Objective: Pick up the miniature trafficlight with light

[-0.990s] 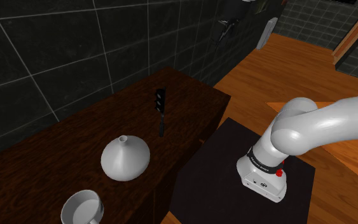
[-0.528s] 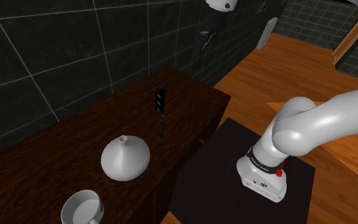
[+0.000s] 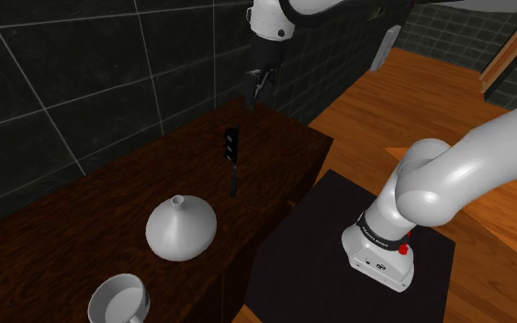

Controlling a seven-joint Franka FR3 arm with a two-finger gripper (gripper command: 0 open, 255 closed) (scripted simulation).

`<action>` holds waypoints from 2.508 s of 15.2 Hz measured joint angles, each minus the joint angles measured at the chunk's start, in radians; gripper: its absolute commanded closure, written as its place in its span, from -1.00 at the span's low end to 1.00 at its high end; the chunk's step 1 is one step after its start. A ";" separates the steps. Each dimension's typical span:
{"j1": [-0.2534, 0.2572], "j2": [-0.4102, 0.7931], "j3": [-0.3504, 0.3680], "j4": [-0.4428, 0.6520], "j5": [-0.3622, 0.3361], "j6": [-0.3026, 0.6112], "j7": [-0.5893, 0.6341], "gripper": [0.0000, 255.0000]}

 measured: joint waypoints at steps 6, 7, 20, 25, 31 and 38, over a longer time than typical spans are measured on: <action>0.044 0.170 0.073 0.075 0.012 0.051 0.041 -1.00; 0.046 0.181 0.077 0.072 0.013 0.062 0.042 -1.00; 0.049 0.213 0.084 0.000 0.012 0.167 0.043 1.00; 0.050 0.214 0.085 0.001 0.012 0.166 0.045 1.00; 0.051 0.198 0.084 0.052 0.014 0.096 0.047 1.00; 0.049 0.183 0.079 0.132 0.013 0.001 0.048 1.00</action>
